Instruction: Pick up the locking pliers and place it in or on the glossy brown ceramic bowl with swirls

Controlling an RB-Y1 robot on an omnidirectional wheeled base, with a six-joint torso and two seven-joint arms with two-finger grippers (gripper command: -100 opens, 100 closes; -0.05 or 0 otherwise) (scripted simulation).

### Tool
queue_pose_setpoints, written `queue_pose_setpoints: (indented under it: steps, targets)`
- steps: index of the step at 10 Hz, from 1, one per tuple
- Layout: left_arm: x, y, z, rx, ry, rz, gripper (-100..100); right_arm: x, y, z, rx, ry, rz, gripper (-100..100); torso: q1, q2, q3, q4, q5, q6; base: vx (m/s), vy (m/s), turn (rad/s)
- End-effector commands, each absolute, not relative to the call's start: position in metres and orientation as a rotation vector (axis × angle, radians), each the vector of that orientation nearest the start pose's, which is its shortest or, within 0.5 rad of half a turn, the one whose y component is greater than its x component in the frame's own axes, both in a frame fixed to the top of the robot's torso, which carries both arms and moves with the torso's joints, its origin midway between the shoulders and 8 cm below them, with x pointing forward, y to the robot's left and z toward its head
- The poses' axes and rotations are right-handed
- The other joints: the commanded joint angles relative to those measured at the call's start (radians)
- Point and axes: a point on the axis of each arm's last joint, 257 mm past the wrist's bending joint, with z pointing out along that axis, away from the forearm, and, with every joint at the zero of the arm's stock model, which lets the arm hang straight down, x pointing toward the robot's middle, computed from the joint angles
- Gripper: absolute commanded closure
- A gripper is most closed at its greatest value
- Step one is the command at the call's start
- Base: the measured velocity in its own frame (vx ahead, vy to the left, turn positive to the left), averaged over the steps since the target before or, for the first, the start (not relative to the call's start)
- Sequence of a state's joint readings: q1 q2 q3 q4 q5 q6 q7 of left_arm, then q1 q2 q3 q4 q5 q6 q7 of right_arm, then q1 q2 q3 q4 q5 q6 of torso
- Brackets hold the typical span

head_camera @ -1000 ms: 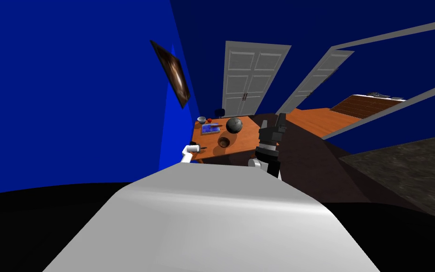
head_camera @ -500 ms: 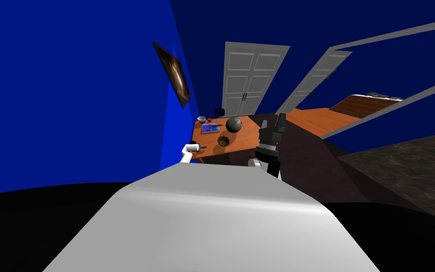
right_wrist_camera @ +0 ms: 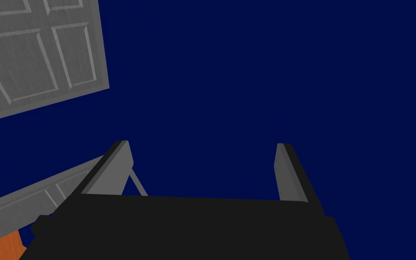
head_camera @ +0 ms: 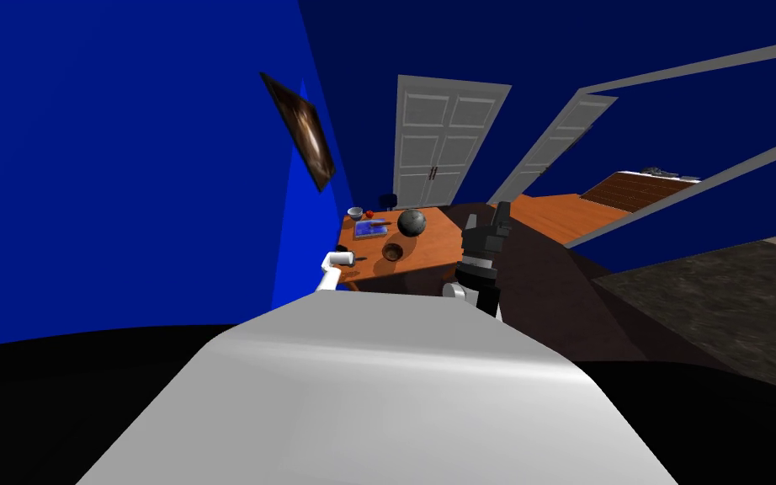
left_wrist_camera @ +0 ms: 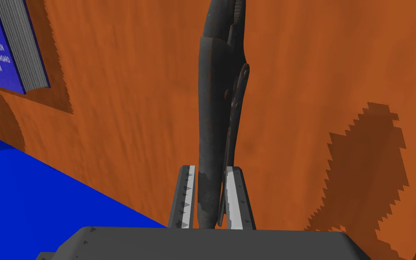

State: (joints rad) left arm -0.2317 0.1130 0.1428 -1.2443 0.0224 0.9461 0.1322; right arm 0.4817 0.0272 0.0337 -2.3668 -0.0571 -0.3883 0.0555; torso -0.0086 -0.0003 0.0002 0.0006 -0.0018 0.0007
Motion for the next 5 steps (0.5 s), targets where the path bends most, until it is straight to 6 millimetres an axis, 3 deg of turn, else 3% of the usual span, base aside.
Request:
queue_pose_setpoints:
  steps: [1, 5]
  targets:
    - [0.474, 0.303, -0.448, -2.081, 1.695, -0.471, 100, 0.346, -0.275, 0.048, 0.701, 0.578, 1.329, 0, 0.000, 0.000, 0.000, 0.000, 0.000, 0.000, 0.005, -0.085, -0.014]
    - [0.485, 0.303, -0.420, -2.069, 1.675, -0.482, 100, 0.346, -0.275, 0.048, 0.701, 0.578, 1.329, 0, -0.002, 0.000, 0.000, 0.000, 0.000, 0.000, 0.020, -0.121, -0.019]
